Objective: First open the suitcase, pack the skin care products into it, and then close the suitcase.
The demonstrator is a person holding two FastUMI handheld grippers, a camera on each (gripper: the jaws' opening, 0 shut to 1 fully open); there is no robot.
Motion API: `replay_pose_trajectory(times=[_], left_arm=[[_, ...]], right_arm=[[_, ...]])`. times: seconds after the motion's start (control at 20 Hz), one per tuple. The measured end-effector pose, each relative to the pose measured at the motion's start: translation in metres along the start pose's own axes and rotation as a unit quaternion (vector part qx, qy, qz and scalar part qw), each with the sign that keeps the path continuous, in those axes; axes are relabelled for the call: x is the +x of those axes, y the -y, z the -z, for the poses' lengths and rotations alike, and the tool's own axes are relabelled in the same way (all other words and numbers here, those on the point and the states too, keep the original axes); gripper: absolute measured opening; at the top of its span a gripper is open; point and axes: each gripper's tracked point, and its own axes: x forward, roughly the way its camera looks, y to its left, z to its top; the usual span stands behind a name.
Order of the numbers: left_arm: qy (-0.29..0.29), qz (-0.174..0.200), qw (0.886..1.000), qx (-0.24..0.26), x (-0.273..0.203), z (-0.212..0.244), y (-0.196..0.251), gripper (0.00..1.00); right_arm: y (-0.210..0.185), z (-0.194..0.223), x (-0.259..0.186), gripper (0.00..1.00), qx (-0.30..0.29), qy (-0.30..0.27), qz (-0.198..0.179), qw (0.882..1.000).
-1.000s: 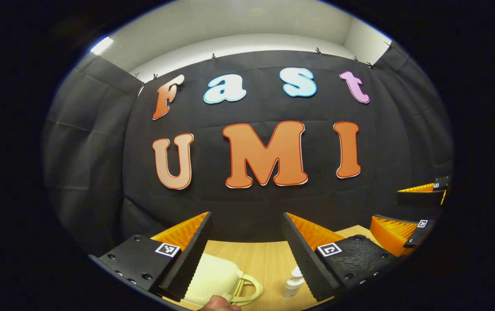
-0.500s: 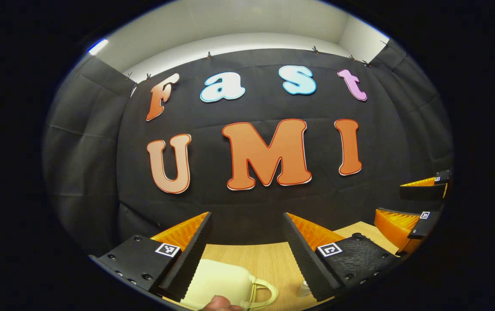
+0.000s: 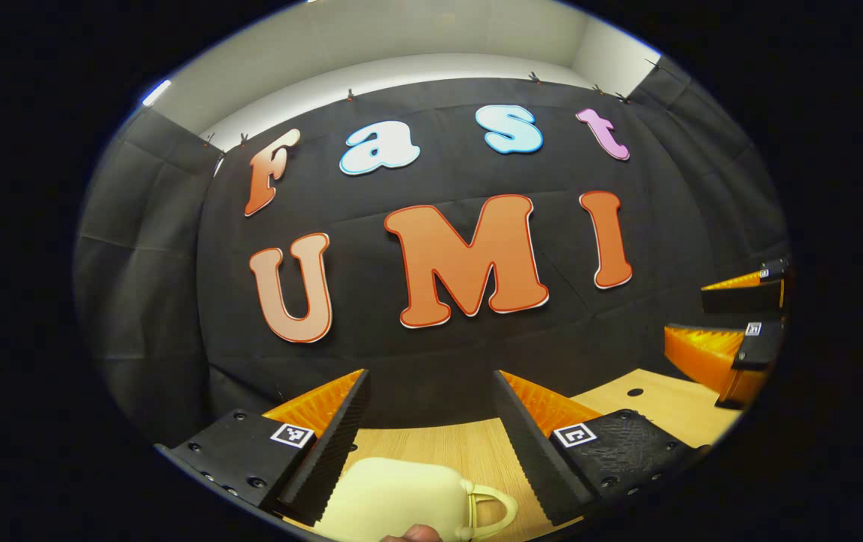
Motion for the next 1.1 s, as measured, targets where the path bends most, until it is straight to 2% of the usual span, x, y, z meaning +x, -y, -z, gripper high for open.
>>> replay_pose_trajectory(times=[0.3, 0.55, 0.85, 1.1], left_arm=[[-0.032, 0.046, 0.996, 0.068, 0.001, 0.043, 0.028, 0.99], [-0.067, 0.086, 0.985, 0.132, 0.0, 0.087, 0.05, 0.99], [-0.117, 0.133, 0.962, 0.209, -0.011, 0.155, 0.073, 0.99], [-0.148, 0.167, 0.937, 0.27, -0.019, 0.205, 0.09, 0.99]], right_arm=[[0.019, 0.006, 0.008, 0.96, -0.016, -0.002, 0.022, 1.0], [0.041, 0.011, 0.013, 0.95, -0.023, -0.004, 0.043, 0.999], [0.064, 0.016, 0.014, 0.96, -0.03, -0.008, 0.066, 0.997], [0.076, 0.022, 0.011, 0.96, -0.032, -0.015, 0.079, 0.996]])
